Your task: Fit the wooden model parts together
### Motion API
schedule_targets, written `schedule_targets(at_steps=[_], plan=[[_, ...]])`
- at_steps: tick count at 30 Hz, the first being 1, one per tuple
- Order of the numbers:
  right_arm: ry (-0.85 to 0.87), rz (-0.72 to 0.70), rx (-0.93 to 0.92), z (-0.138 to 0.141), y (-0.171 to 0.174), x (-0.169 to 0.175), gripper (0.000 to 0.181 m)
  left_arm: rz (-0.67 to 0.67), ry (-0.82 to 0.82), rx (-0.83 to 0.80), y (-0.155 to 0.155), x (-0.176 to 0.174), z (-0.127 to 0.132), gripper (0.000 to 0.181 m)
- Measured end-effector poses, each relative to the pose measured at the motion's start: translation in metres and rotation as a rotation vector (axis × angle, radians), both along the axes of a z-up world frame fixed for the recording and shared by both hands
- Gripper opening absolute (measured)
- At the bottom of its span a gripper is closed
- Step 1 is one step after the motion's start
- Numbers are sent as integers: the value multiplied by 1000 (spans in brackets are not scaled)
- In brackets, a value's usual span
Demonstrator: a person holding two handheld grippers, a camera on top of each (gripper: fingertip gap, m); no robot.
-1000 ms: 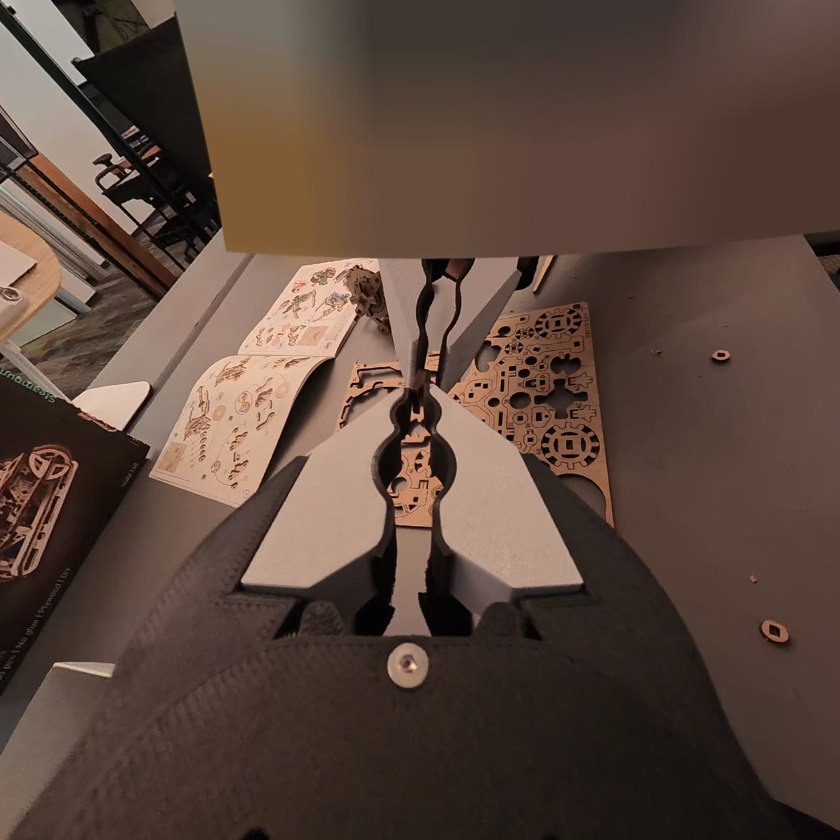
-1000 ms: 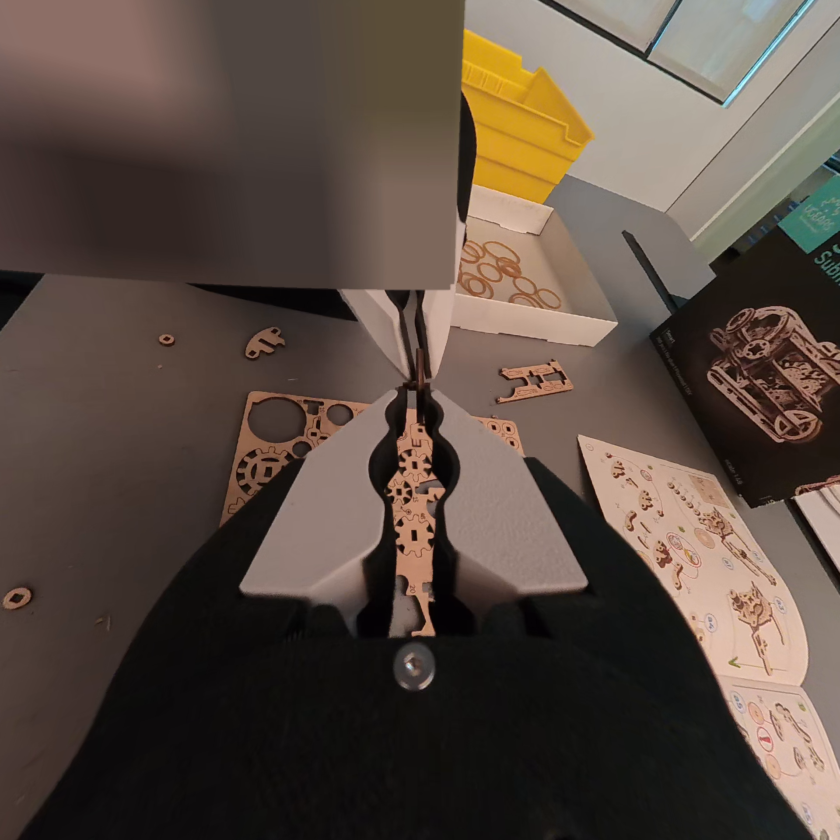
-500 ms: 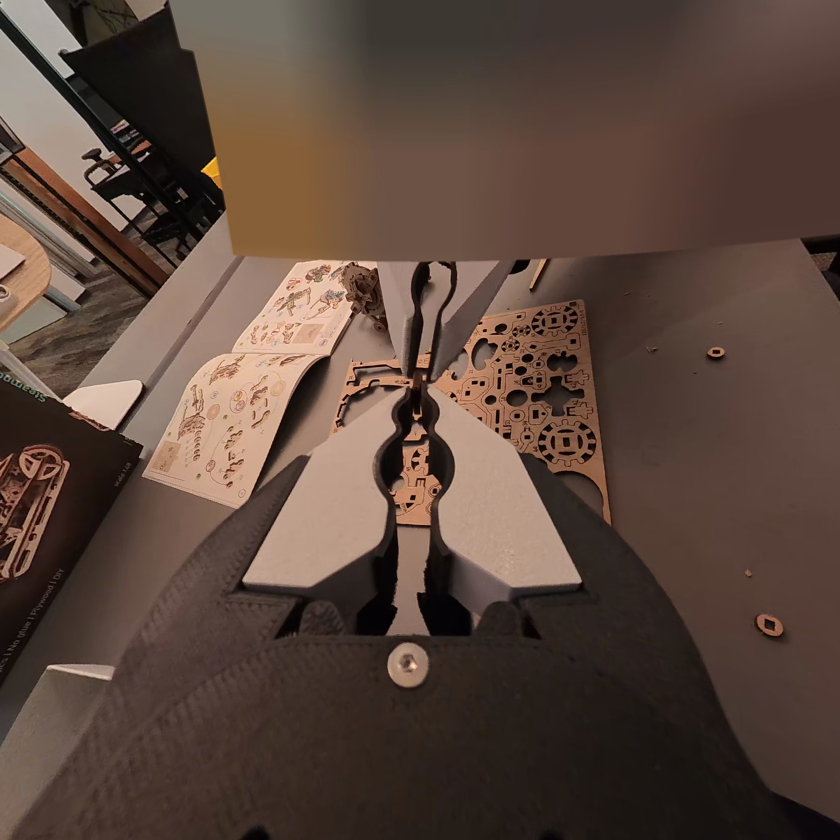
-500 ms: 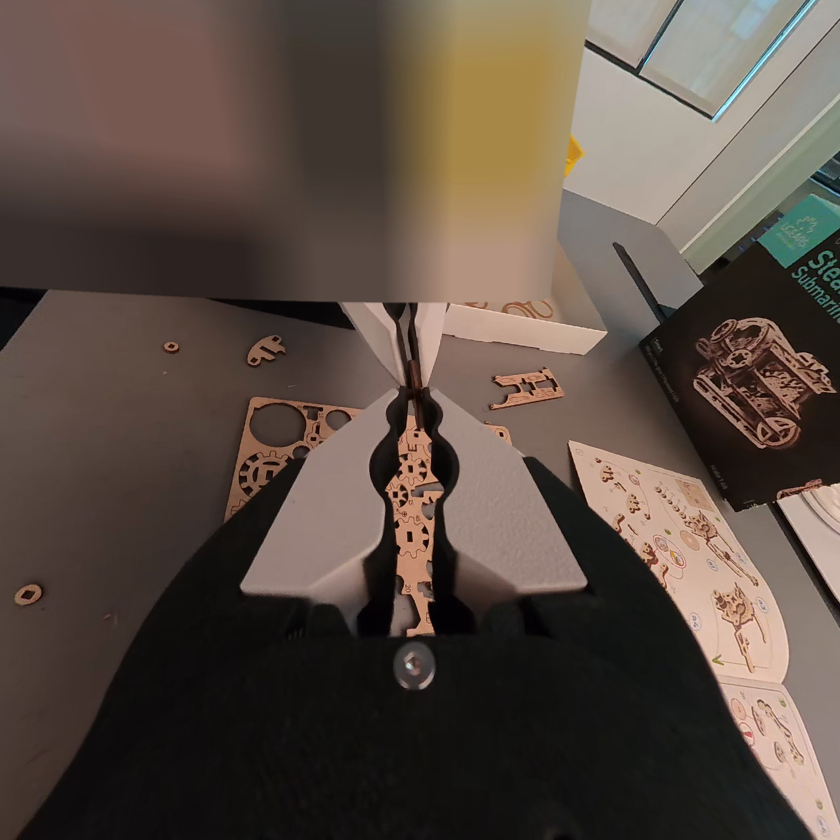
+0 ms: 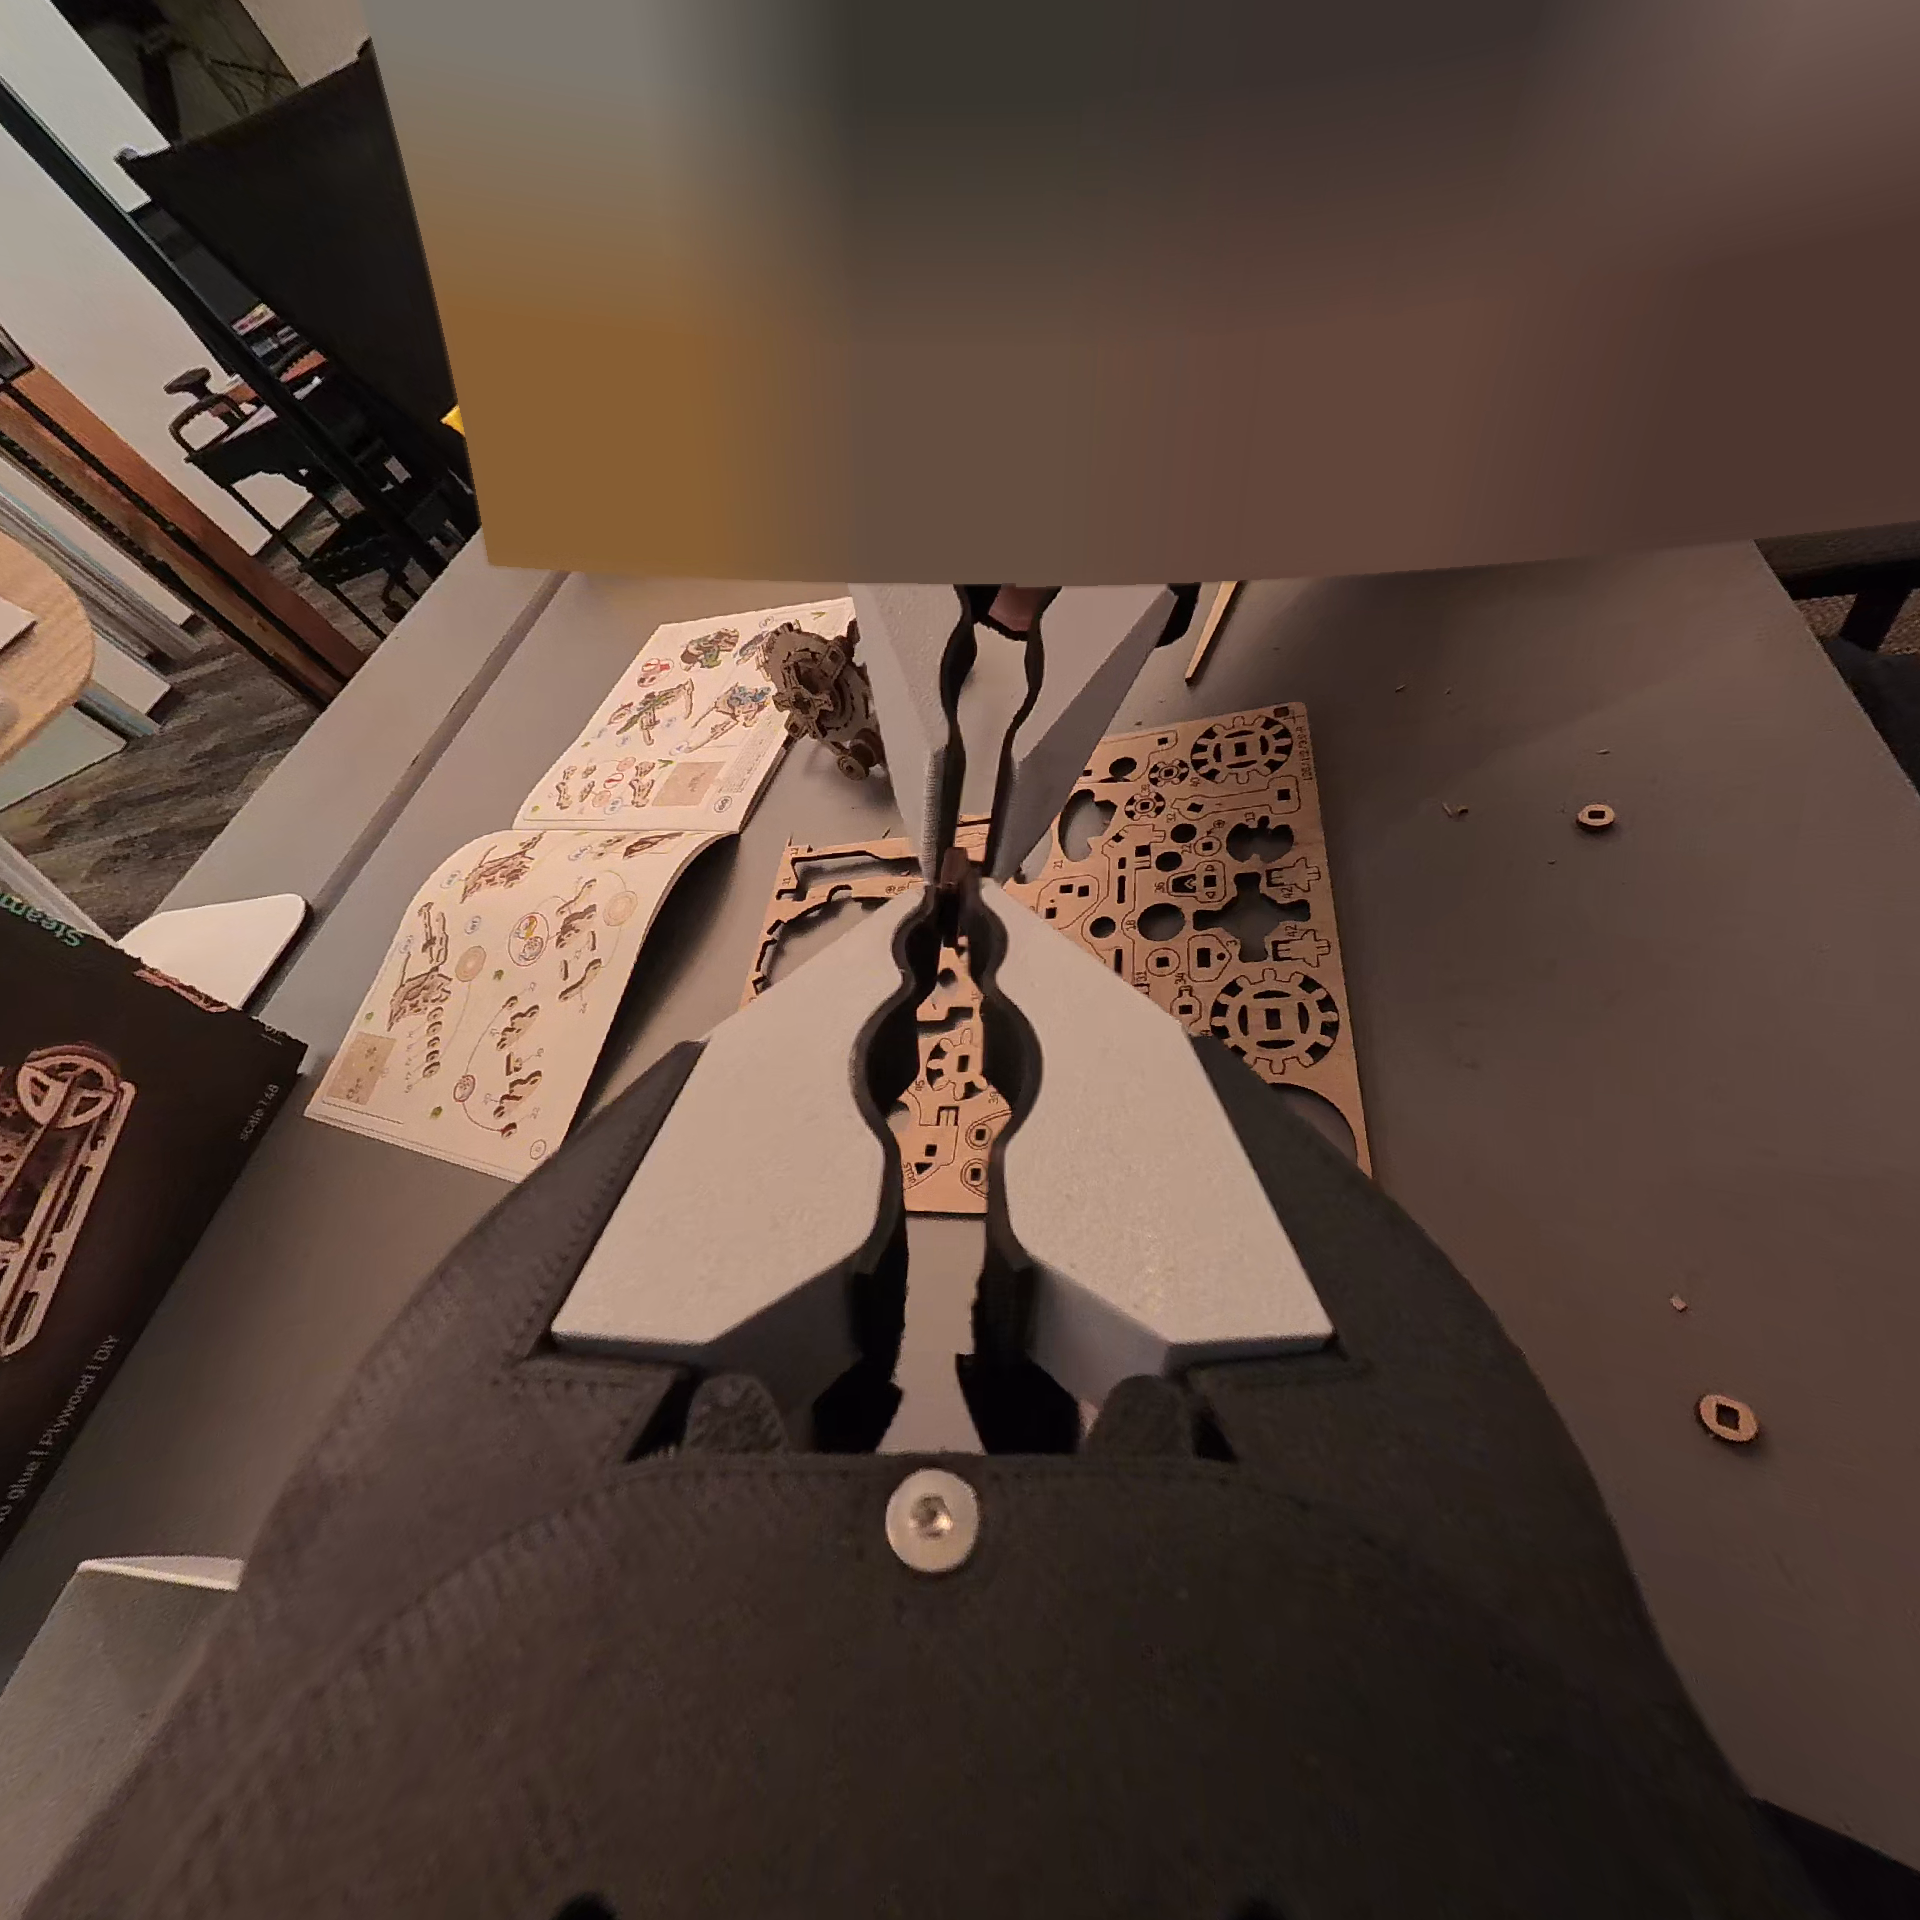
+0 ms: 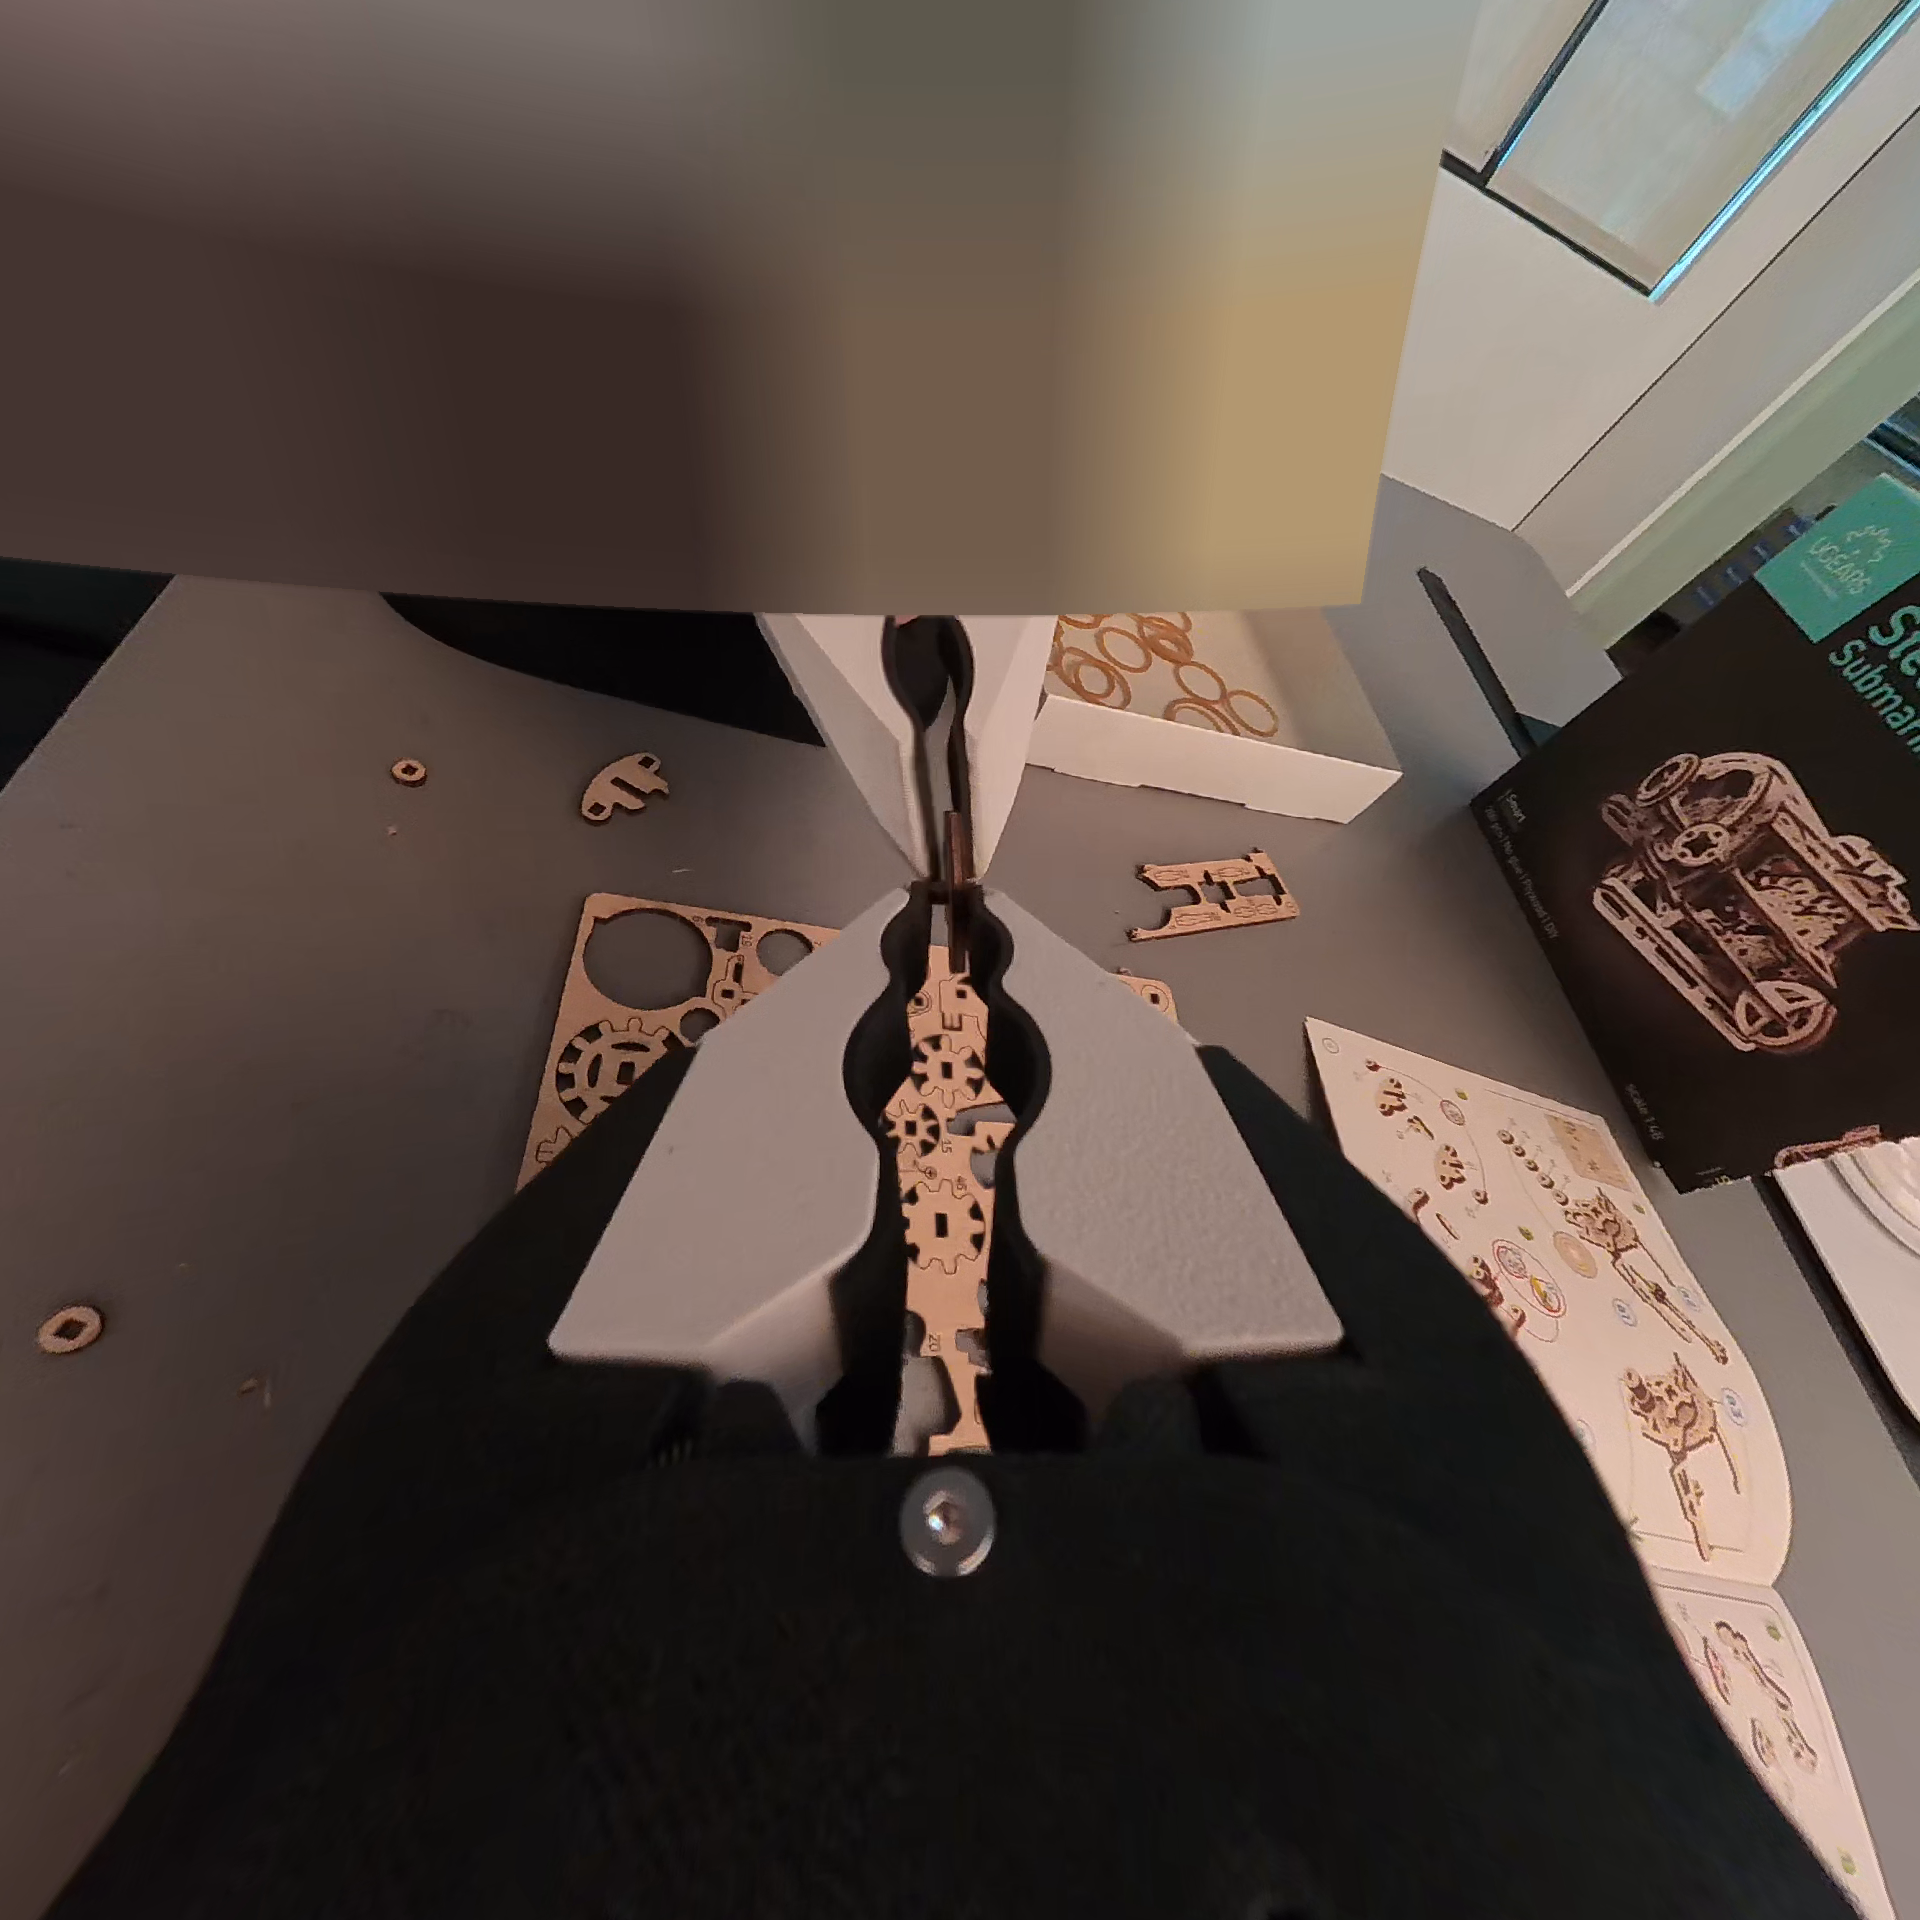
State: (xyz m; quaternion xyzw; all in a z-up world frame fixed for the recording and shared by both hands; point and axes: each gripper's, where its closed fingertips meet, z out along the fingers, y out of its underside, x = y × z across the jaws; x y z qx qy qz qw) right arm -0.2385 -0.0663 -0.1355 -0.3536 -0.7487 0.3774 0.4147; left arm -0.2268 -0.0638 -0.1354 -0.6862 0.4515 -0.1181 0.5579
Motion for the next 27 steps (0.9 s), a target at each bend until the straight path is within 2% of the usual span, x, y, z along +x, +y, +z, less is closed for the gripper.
schedule_targets(at_steps=[3, 8, 27], plan=[[-2, -8, 11, 0, 1, 0, 4, -2, 20, 2, 0, 0, -3, 8], [1, -11, 23, 0, 0, 0, 4, 6, 49, 35, 0, -1, -2, 6], [9, -22, -34, 6, 0, -1, 3, 6, -14, 25, -1, -1, 5, 3]])
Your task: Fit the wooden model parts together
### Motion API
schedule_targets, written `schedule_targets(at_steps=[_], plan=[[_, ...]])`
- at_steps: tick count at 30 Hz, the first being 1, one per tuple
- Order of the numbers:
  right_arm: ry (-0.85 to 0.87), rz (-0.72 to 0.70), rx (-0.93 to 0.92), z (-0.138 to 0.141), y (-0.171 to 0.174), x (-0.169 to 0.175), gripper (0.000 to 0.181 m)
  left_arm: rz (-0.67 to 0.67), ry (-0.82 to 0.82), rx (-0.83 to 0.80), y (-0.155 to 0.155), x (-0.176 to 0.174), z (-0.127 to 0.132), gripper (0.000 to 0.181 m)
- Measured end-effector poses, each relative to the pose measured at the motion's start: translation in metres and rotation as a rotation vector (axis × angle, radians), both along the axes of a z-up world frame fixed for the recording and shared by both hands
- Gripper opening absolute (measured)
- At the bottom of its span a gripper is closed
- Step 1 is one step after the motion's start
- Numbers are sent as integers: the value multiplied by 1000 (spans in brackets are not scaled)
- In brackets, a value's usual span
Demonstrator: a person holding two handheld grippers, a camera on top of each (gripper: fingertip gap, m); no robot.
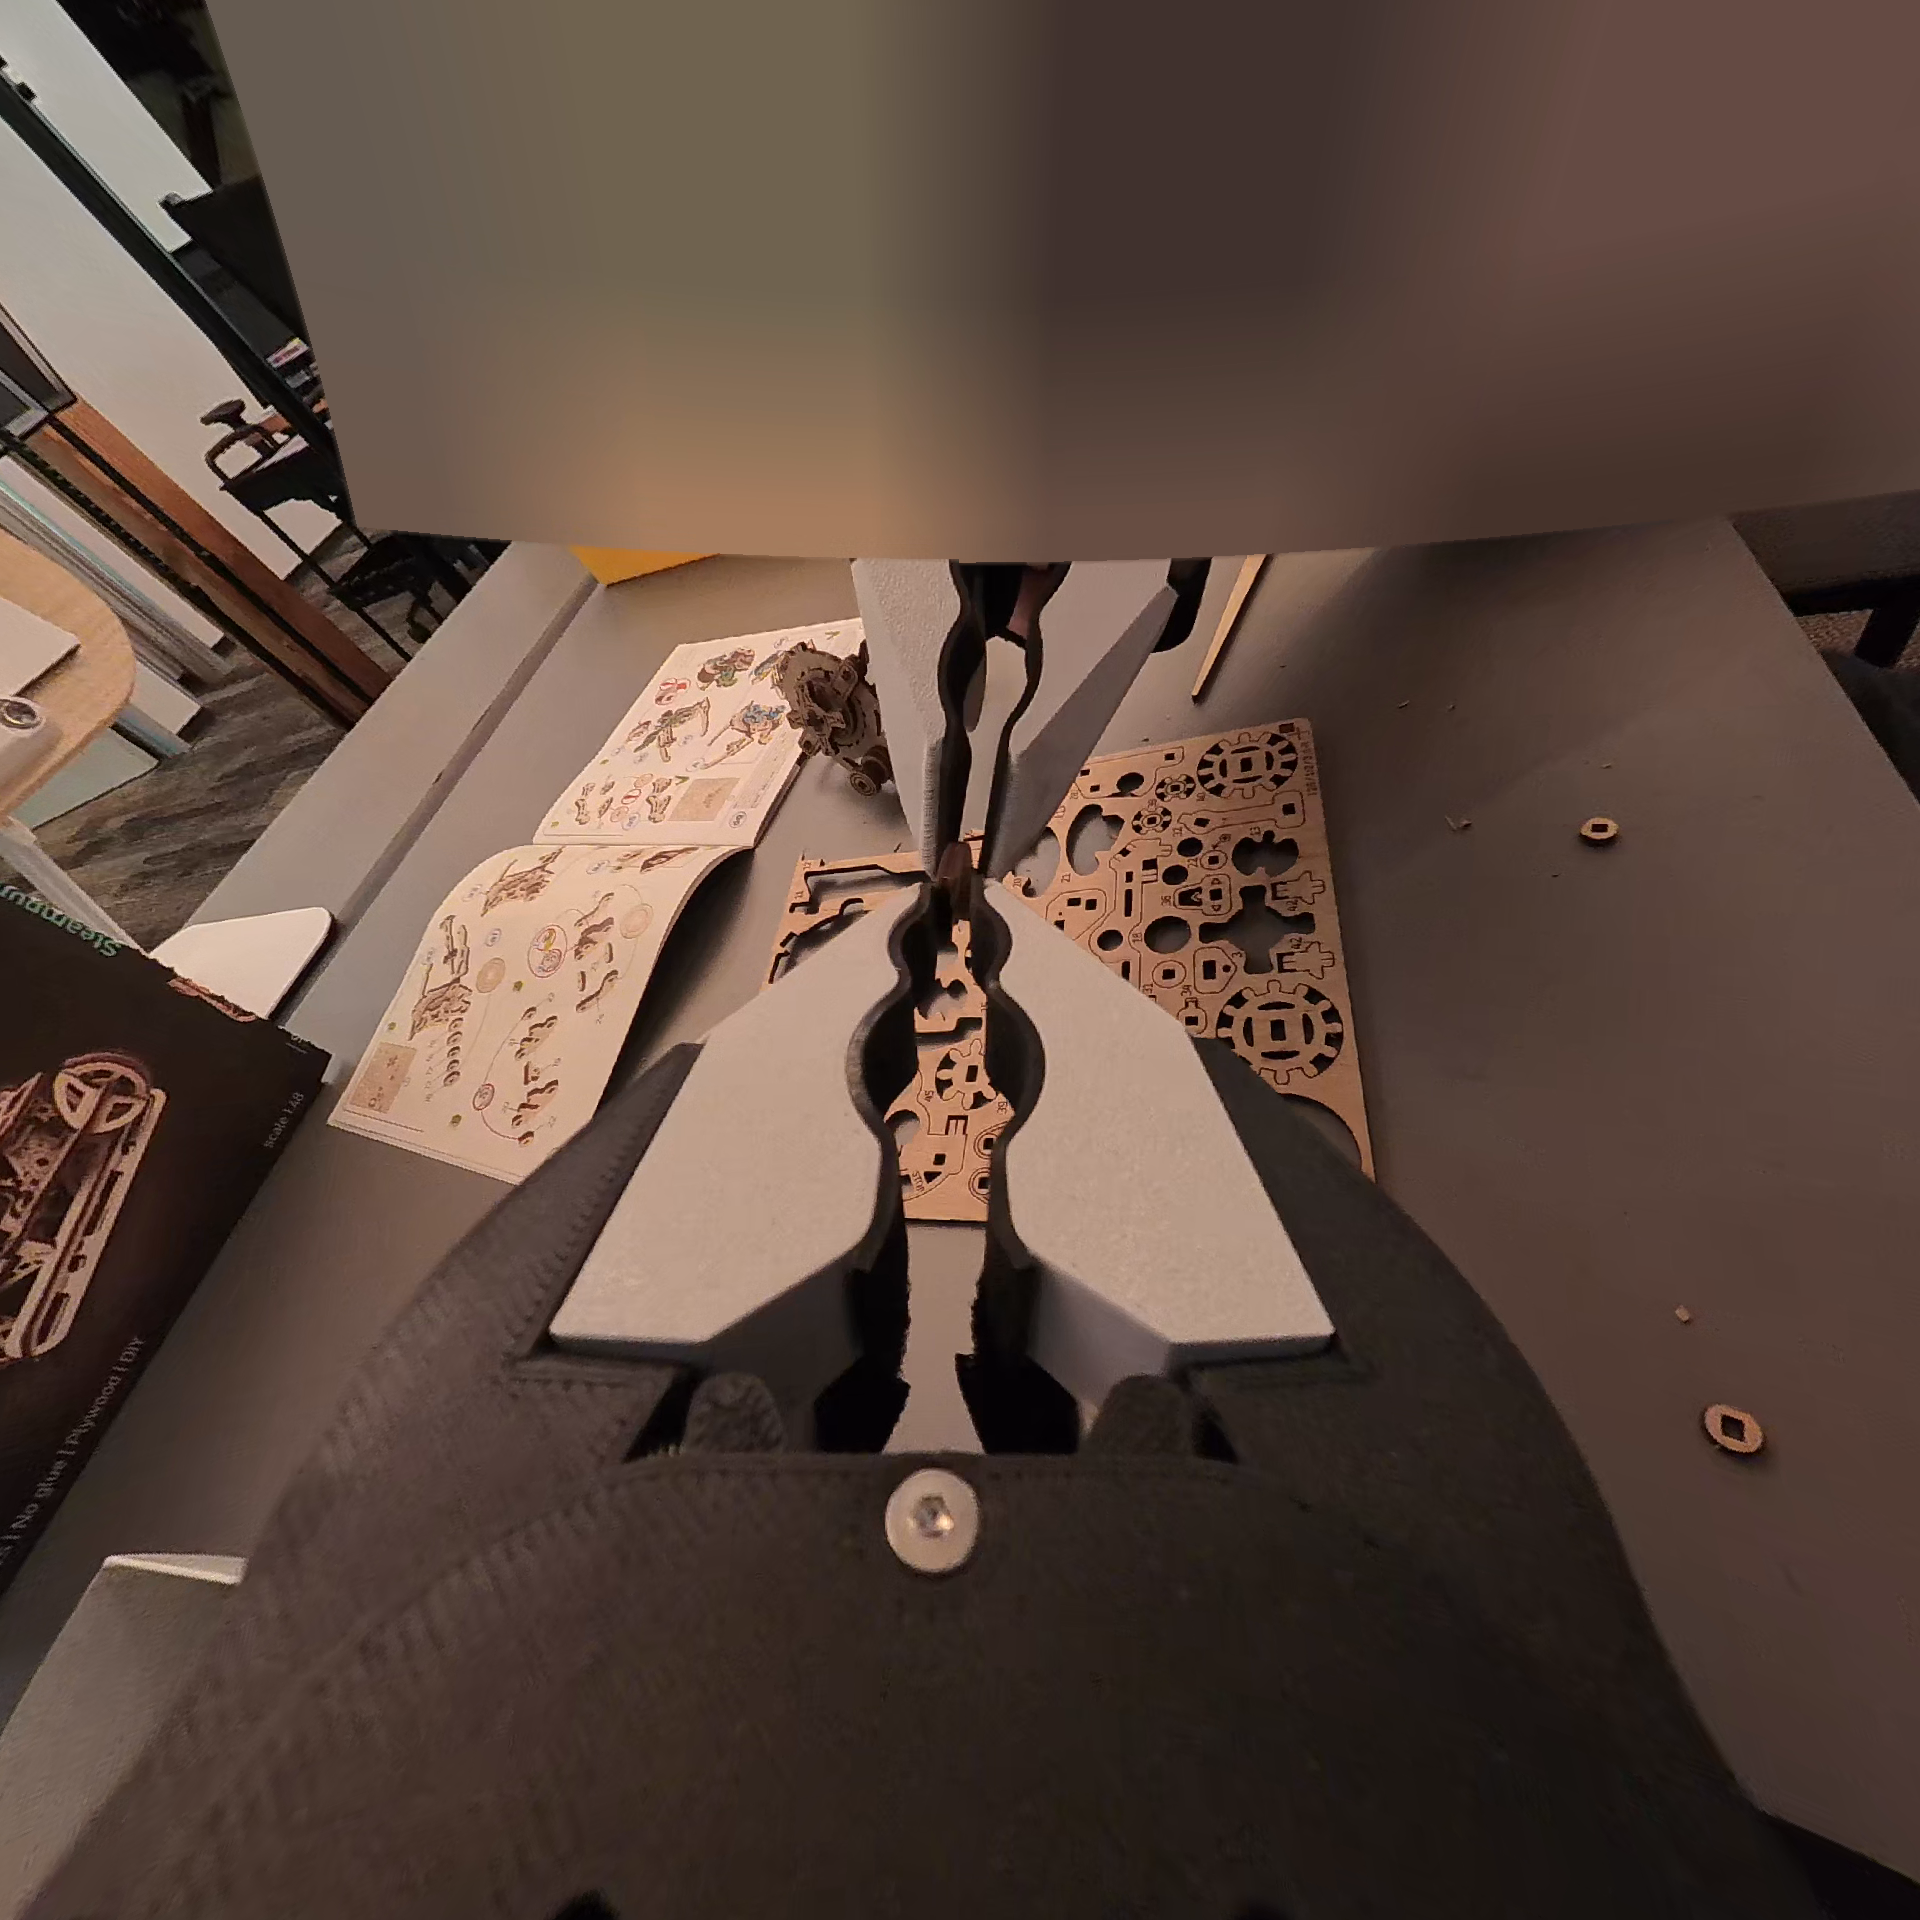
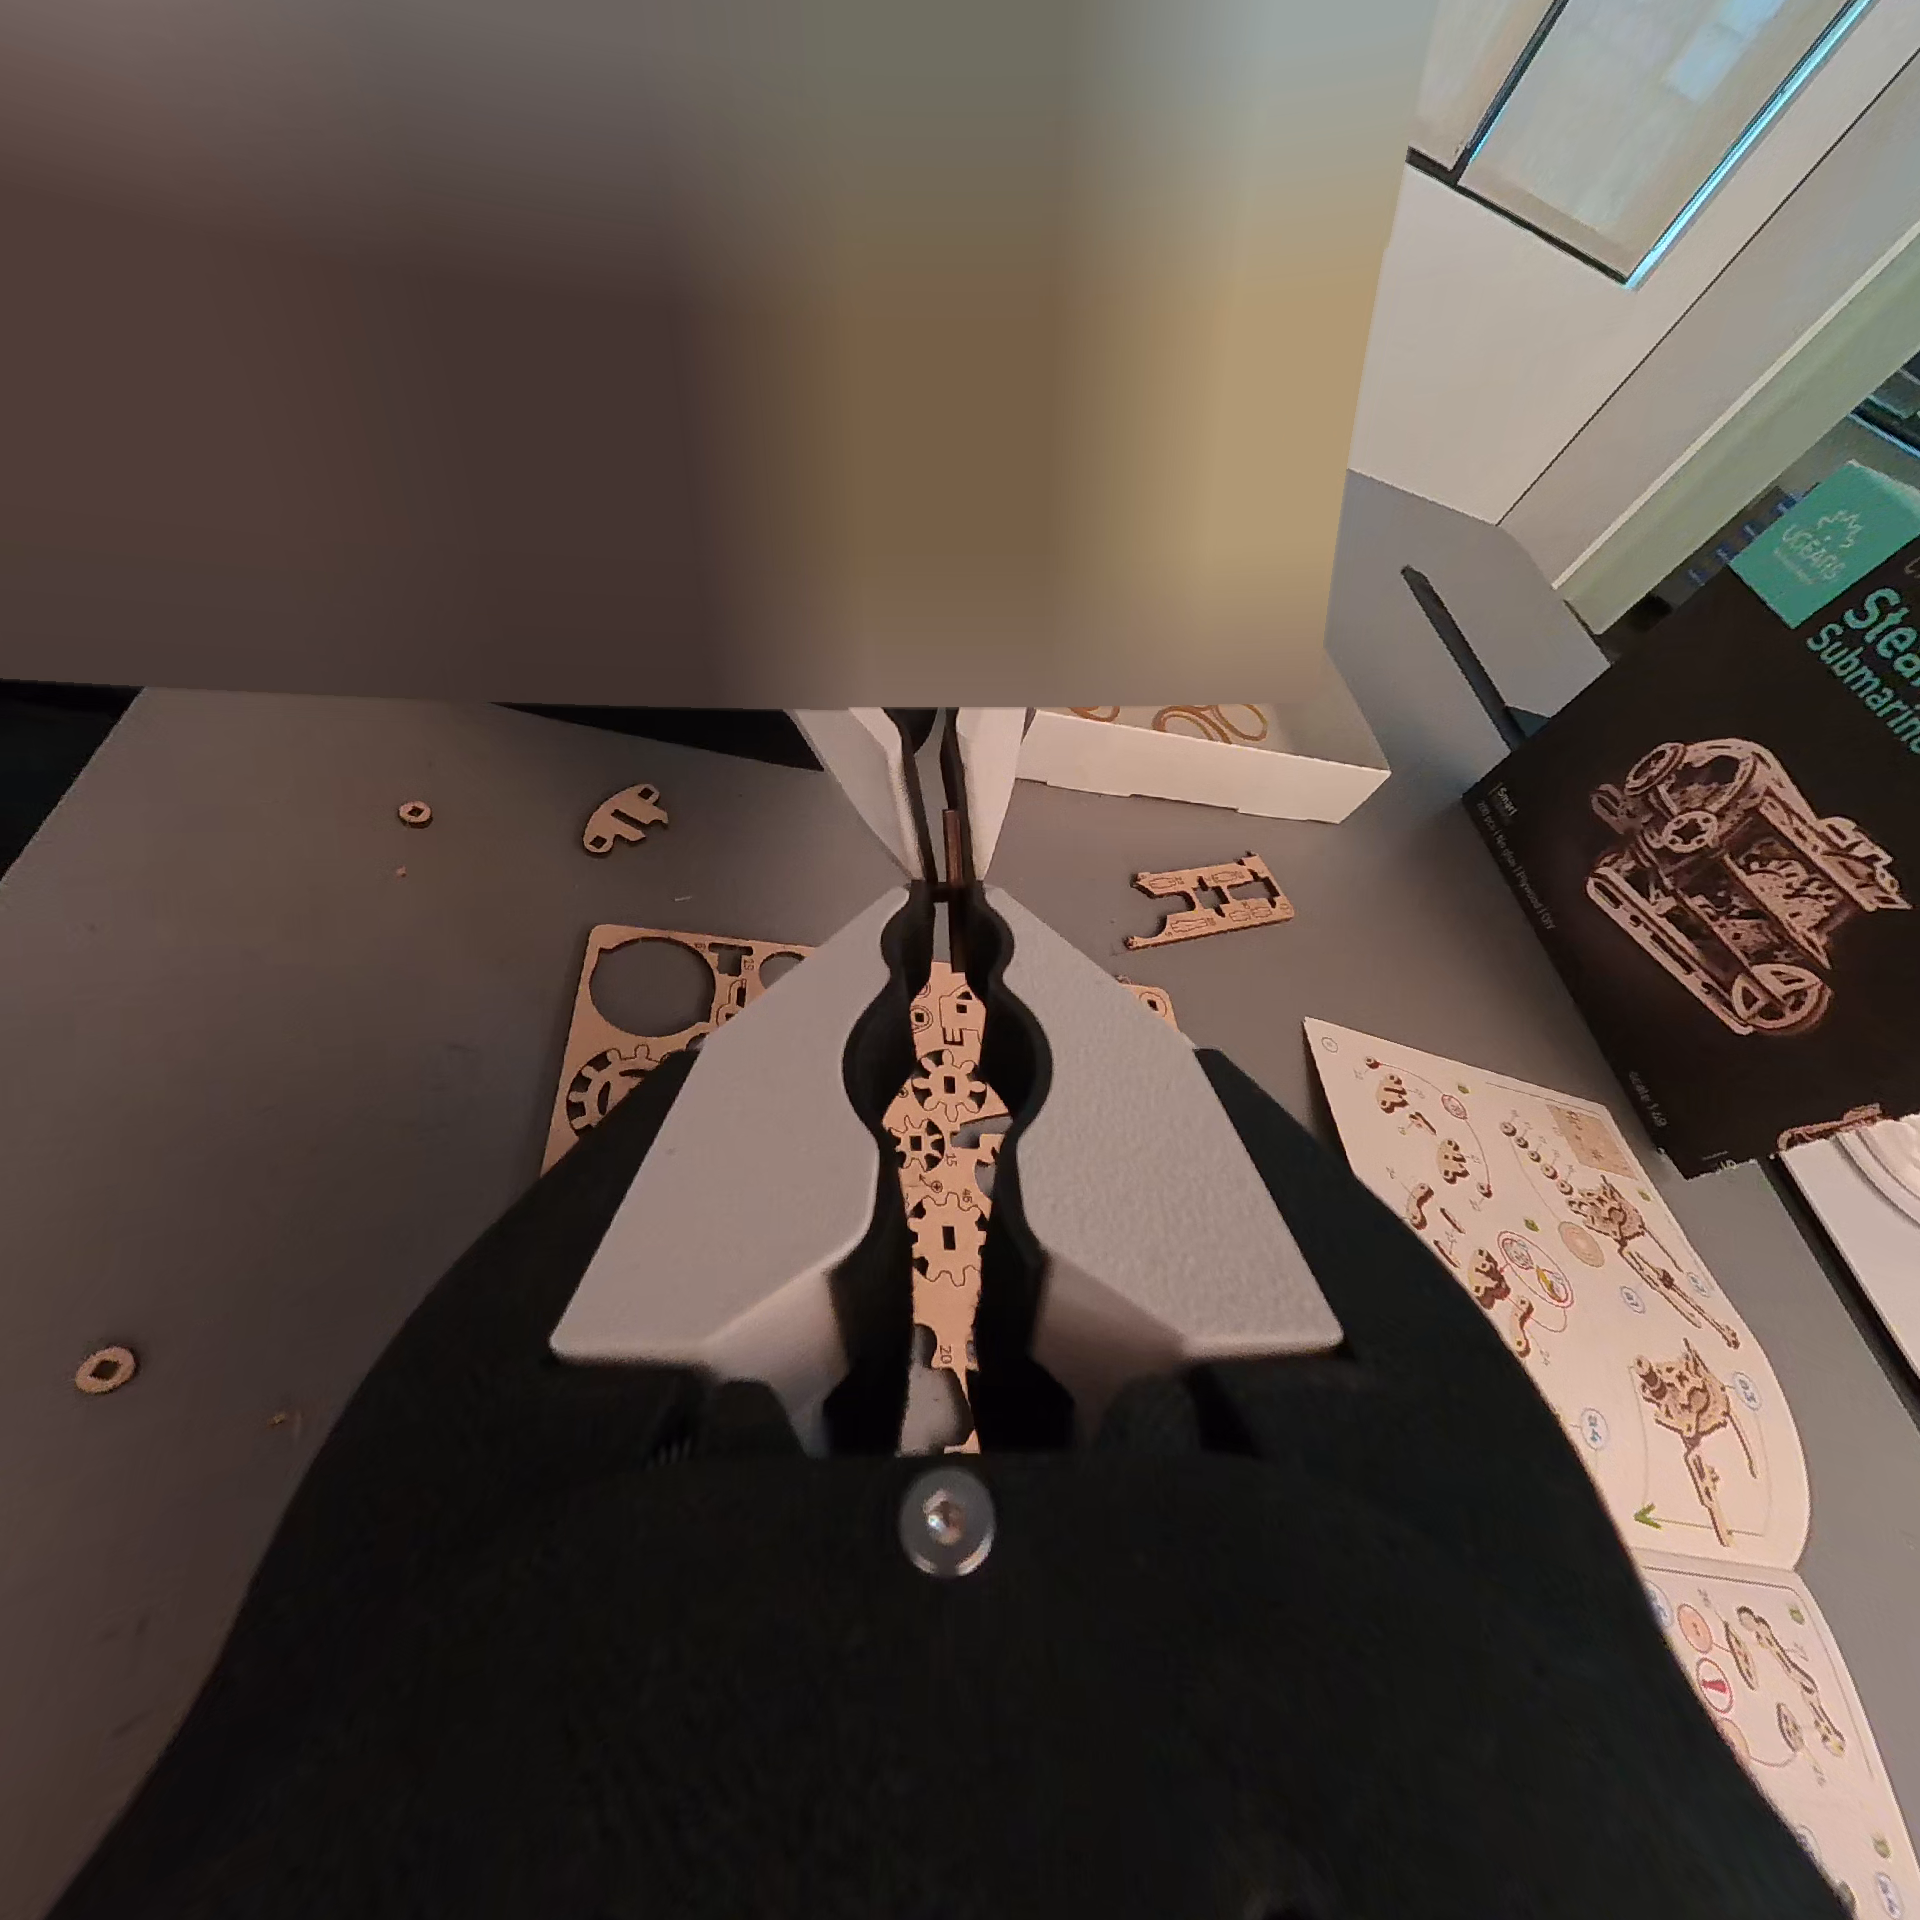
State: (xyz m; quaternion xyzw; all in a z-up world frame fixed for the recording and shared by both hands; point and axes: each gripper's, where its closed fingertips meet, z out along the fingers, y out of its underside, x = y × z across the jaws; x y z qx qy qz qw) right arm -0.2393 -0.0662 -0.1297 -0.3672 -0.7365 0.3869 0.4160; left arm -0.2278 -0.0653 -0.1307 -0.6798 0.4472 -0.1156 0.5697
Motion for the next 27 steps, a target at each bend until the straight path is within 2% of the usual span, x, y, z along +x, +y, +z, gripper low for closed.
schedule_targets(at_steps=[13, 15, 17, 19, 22, 24, 27], plan=[[25, -8, 44, 4, -1, 0, 3, -3, -19, 11, -1, 0, 4, 4], [87, 15, 77, 11, -2, 2, 4, -12, -15, 68, -2, 1, 11, 4], [198, 38, 177, 23, -5, 5, 4, -13, -17, 152, -5, 1, 23, 4], [289, 31, 413, 28, -4, 10, 4, -13, -25, 200, -6, -1, 30, 9], [392, -3, 738, 32, -5, 11, 4, -80, -116, 135, -12, 0, 34, 17], [387, 20, 773, 25, -10, 10, 4, -94, -144, 137, -12, -3, 36, 19], [398, 27, 710, 27, -13, 10, 4, -148, -91, 174, -20, -2, 33, 13]])
